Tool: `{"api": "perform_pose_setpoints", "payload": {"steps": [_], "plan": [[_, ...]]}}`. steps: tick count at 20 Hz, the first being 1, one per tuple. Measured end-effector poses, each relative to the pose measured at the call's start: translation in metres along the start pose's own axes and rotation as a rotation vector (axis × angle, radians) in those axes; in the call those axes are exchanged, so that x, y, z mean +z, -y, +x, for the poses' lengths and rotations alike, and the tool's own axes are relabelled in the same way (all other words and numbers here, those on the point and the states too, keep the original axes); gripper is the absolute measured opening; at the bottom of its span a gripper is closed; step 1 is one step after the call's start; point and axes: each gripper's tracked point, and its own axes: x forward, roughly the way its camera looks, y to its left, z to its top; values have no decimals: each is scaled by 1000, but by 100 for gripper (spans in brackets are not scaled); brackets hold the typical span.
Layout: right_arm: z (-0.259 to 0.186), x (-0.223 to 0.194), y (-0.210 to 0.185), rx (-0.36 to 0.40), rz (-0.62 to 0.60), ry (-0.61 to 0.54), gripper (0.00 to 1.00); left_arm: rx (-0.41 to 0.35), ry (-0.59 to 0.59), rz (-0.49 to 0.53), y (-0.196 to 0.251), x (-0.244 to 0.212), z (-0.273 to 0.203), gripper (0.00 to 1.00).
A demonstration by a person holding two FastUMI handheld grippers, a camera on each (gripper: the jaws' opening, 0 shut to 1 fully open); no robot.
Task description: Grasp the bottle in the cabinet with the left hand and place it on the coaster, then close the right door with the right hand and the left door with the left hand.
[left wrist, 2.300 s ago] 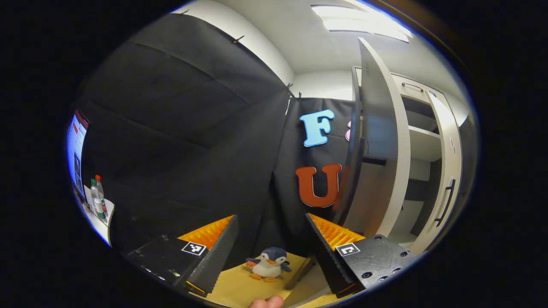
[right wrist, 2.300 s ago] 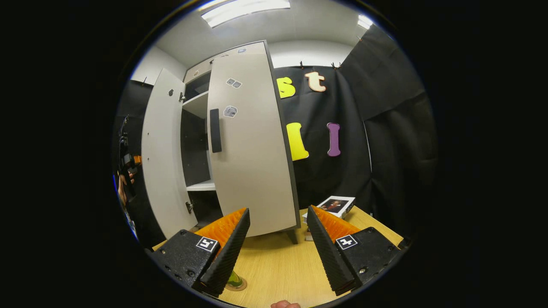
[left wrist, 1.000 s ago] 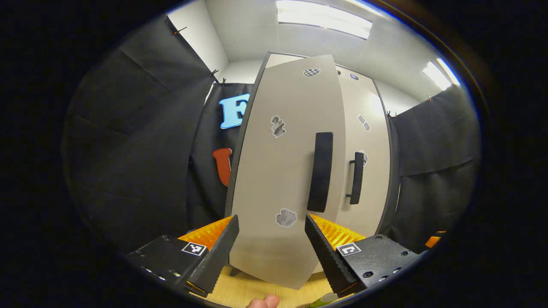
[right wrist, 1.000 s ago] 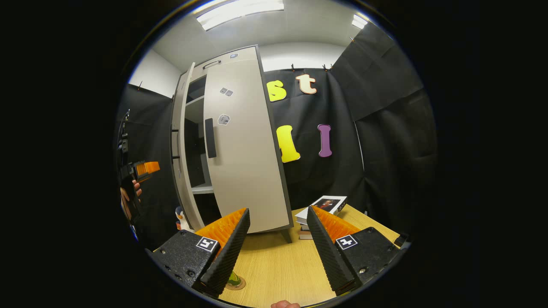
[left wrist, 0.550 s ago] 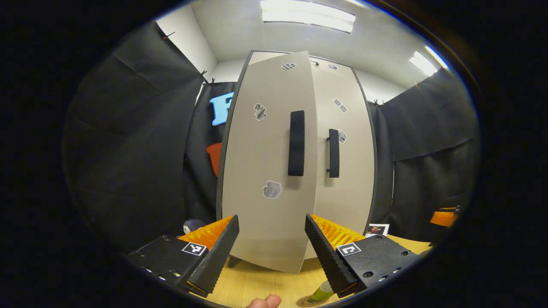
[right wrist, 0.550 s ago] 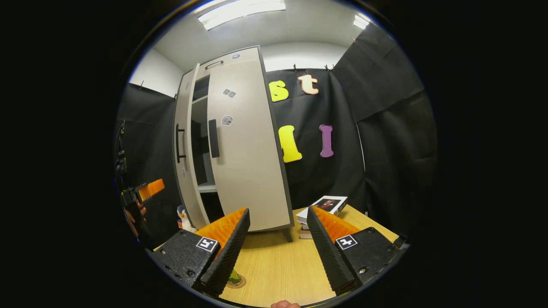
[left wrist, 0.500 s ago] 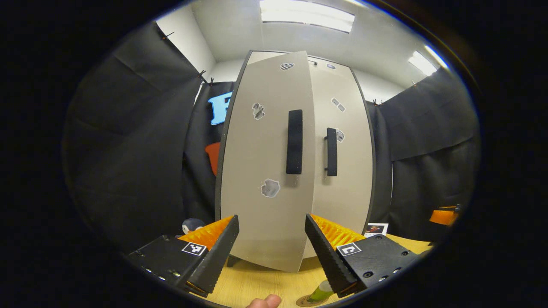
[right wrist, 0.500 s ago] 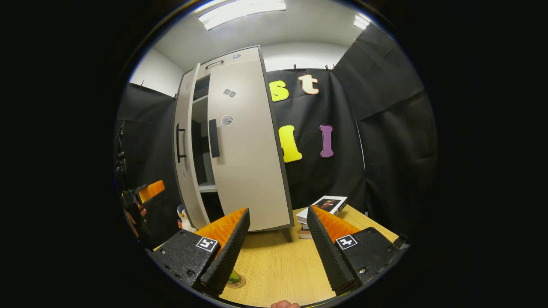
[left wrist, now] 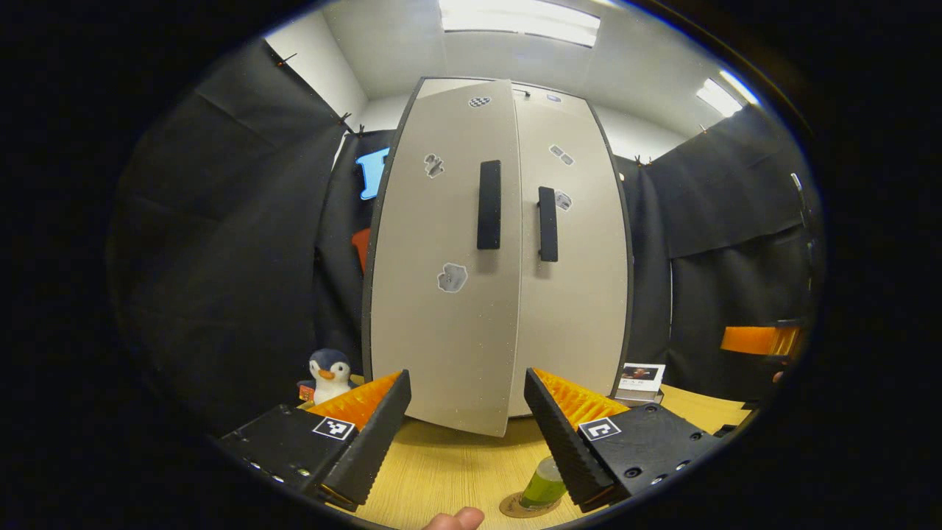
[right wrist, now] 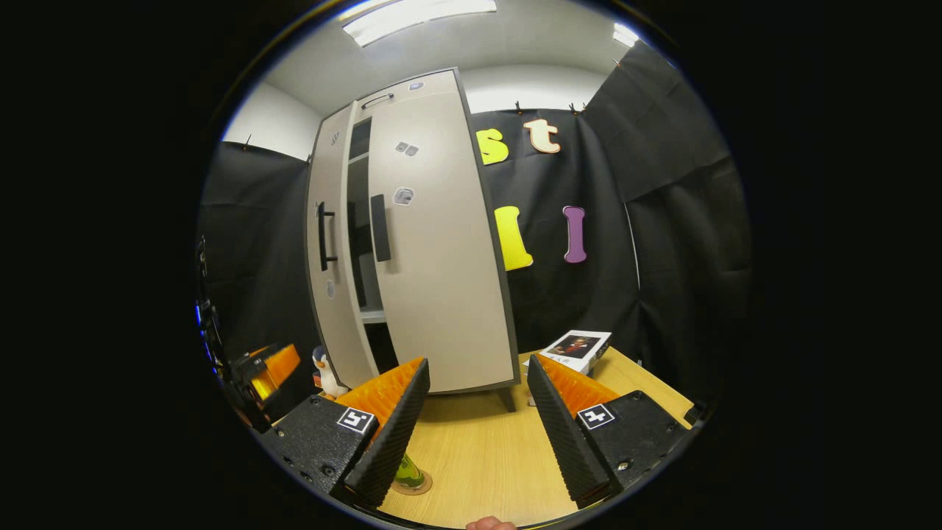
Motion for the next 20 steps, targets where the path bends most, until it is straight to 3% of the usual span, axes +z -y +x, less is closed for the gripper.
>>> {"api": "perform_pose_setpoints", "payload": {"steps": [1,8,11,12,13,20], "plan": [[2,-1,-5,13,-5,-5,83,-9,-5,0,3,-1,0,95],[7,-7,-25,57,-24,-33,82,-30,25,-23,6,9,-1,95],[9,-6,-26,54,-27,-34,83,-33,37,-46,8,12,-1,94],[10,-4,-27,55,-22,-32,83,-29,34,-49,7,11,-1,99],[10,-5,-28,57,-19,-32,83,-25,29,-49,7,11,-2,95],[10,-8,-25,49,-19,-47,82,-28,20,-50,7,7,0,95]]}}
